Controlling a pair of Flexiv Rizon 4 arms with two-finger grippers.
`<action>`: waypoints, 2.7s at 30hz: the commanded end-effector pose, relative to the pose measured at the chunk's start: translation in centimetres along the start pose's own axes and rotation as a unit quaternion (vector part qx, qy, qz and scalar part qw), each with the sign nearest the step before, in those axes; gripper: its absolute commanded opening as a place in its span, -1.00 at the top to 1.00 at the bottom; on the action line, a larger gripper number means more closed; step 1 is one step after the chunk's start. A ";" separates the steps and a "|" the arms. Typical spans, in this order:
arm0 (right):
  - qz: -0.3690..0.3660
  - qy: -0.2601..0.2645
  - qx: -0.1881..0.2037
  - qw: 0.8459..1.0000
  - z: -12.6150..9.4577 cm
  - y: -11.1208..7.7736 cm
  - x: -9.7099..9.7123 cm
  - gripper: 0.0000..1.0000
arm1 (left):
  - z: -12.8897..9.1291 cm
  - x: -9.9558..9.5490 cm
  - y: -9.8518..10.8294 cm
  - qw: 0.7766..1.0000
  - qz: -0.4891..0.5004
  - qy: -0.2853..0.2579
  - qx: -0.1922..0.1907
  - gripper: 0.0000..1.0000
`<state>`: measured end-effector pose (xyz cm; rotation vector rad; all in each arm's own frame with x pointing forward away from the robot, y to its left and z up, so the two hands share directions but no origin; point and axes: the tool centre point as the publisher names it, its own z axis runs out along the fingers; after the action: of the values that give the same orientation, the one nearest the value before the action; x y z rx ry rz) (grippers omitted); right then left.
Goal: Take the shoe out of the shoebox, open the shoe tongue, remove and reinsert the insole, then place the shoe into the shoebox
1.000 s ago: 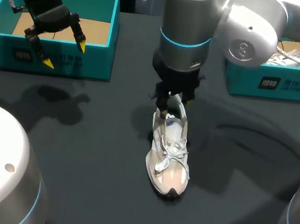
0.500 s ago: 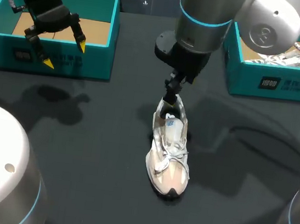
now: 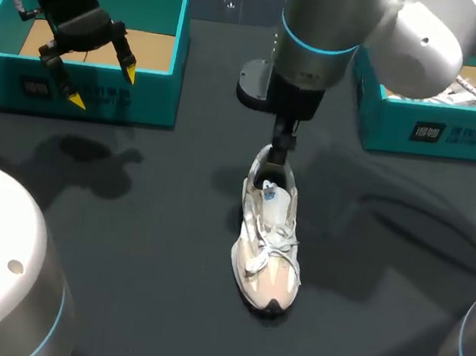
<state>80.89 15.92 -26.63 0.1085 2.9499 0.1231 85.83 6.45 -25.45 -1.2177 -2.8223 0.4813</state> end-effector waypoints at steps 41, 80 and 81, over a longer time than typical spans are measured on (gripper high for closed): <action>-0.049 0.057 -0.001 0.997 12.1 -0.9 -2.9 -0.40 | 0.0 0.1 0.0 1.000 0.000 0.000 -0.001 -1.00; -0.042 0.022 0.001 0.999 -3.0 -1.8 -7.1 1.00 | 0.0 0.1 0.0 1.000 0.000 0.000 -0.001 -1.00; -0.042 0.022 0.001 0.999 -3.0 -1.8 -7.1 1.00 | 0.0 0.1 0.0 1.000 0.000 0.000 -0.001 -1.00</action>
<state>87.72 13.80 -24.32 -0.0177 2.9965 0.1095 85.83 6.45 -25.45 -1.2179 -2.8223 0.4812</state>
